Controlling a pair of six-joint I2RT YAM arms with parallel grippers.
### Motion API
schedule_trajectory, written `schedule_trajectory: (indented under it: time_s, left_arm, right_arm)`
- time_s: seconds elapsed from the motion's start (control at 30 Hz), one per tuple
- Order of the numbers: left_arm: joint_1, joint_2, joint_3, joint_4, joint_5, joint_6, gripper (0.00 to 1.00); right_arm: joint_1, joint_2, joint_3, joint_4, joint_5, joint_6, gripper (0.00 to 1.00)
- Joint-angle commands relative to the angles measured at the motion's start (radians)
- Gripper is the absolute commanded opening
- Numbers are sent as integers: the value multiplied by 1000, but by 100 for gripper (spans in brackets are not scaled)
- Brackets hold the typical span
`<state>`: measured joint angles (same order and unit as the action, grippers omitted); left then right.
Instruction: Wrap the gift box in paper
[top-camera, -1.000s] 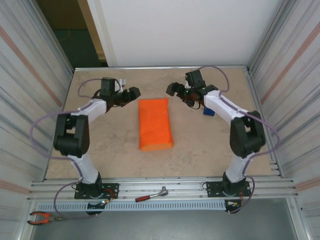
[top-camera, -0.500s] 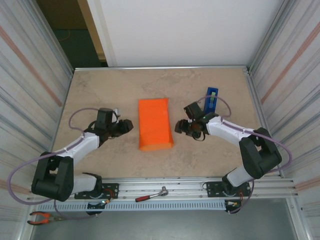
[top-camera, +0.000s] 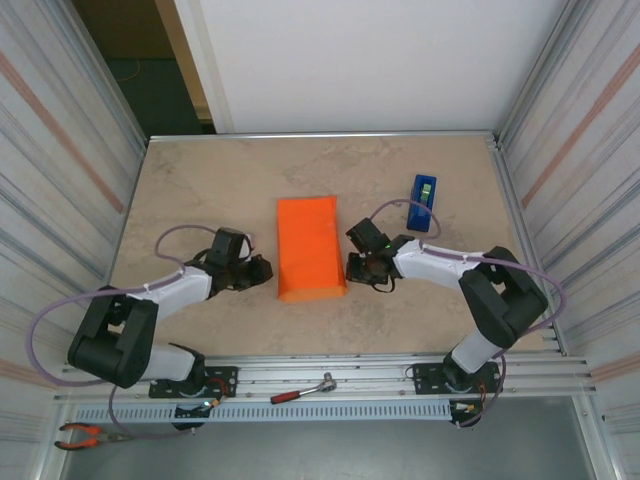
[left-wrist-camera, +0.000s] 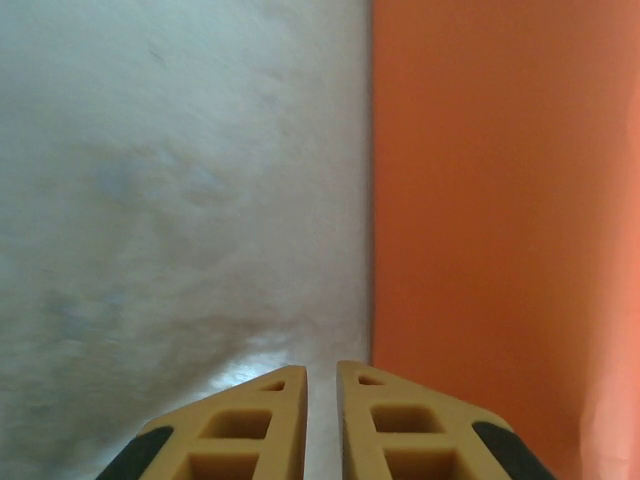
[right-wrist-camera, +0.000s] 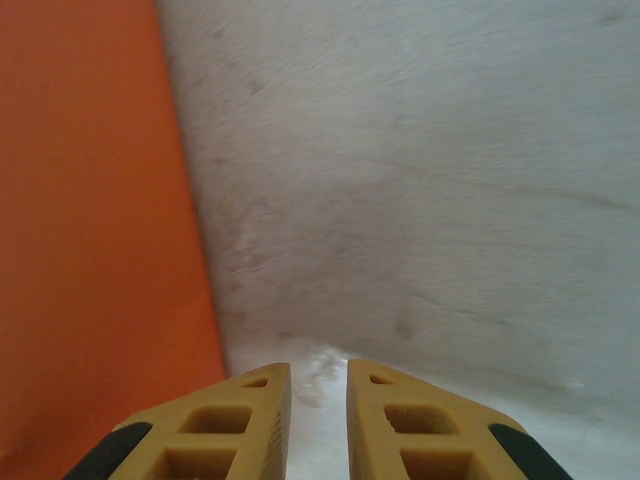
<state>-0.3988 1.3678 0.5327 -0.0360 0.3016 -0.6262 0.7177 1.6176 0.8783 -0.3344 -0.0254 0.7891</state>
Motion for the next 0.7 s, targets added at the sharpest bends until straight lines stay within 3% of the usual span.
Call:
schedule_trajectory:
  time_s: [0.0,0.3,0.47,0.67]
  left_arm:
    - [-58,26,14,49,-29,-20,17]
    - [-78,37,13,106,-32,-25,20]
    - [-62,-24,16,48,-55,-21,22]
    - [-10,-207,-26,-45,-88,-21,47]
  right_arm:
    - [28,25,37,5,28,36,21]
    - [29,-26,-1,83,-6,37,23]
    - [23,-52,-12,54,-9,34,22]
    - [-28,-208,-78,-45,16,20,24]
